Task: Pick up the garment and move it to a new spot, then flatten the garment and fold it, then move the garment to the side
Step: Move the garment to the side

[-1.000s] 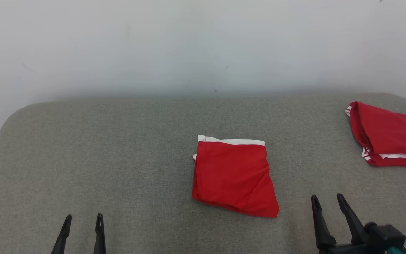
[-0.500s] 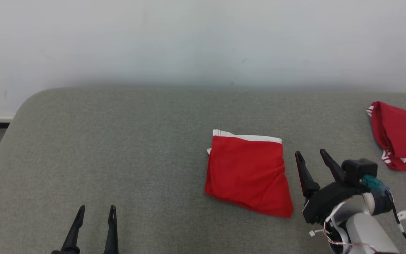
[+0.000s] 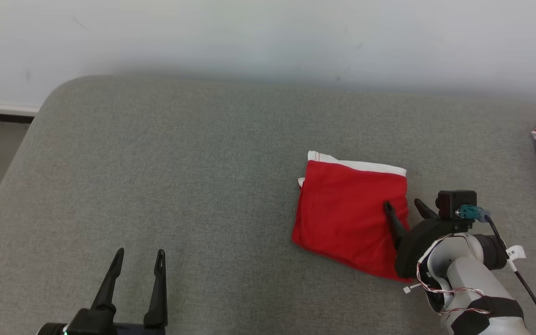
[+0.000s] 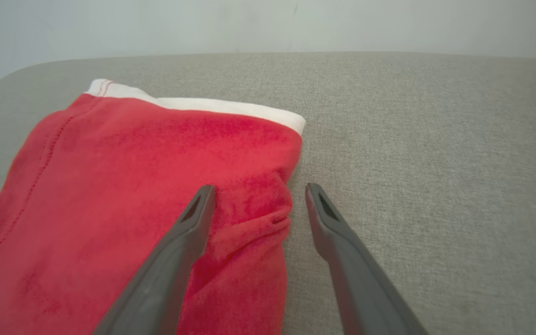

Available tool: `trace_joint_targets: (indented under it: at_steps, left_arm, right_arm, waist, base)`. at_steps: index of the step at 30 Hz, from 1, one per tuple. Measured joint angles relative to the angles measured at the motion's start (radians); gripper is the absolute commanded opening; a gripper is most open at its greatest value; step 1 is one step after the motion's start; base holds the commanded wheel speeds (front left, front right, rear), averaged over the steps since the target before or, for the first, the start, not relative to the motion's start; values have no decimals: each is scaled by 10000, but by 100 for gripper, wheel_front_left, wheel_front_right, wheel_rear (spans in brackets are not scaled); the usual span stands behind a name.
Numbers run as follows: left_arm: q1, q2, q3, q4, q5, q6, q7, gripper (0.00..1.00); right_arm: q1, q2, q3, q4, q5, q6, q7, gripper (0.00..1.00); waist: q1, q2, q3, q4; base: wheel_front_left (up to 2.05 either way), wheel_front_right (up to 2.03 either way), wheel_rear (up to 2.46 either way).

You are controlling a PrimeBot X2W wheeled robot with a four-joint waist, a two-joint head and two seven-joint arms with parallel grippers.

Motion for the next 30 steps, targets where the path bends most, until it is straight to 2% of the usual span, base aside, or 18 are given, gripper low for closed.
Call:
trace_joint_targets:
  at_steps: [7,13,14,15,16,19,23,30]
  left_arm:
    - [-247,-21,-44,105,-33,-10,0,100]
    - [-293,-27,44,127,-31,-10,0,100]
    - [-293,-27,50,132,-31,-10,0,100]
    - [-295,-27,46,140,-31,-10,0,100]
    - [-301,-33,42,150,-31,-10,0,100]
    - [-350,-36,35,176,-31,-10,0,100]
    - [-378,-42,79,167,-29,-10,-2,100]
    - [-466,-36,79,82,27,-12,0,100]
  right_arm:
    - [-602,40,35,1503,36,0,71,100]
    - [-975,217,257,2199,495,-2,226,100]
    - [-1022,232,351,2251,591,-4,268,89]
    - [-1070,247,470,2303,677,-6,353,13]
    - [-1111,263,589,2334,736,-6,380,0]
    - [-1214,316,924,2391,932,-2,336,0]
    - [-1443,81,1524,2412,947,15,255,0]
    - [-2102,-880,2903,1988,1250,15,637,0]
  waist:
    - [0,0,365,237]
    - [-2,-1,457,215]
    - [-2,0,461,197]
    - [-2,0,470,183]
    - [-2,-1,474,171]
    - [-2,-1,490,133]
    - [-2,0,523,35]
    - [-2,0,710,-304]
  base:
    - [0,0,0]
    - [0,0,0]
    - [0,0,0]
    - [0,0,0]
    - [0,0,0]
    - [0,0,0]
    - [0,0,0]
    - [0,0,0]
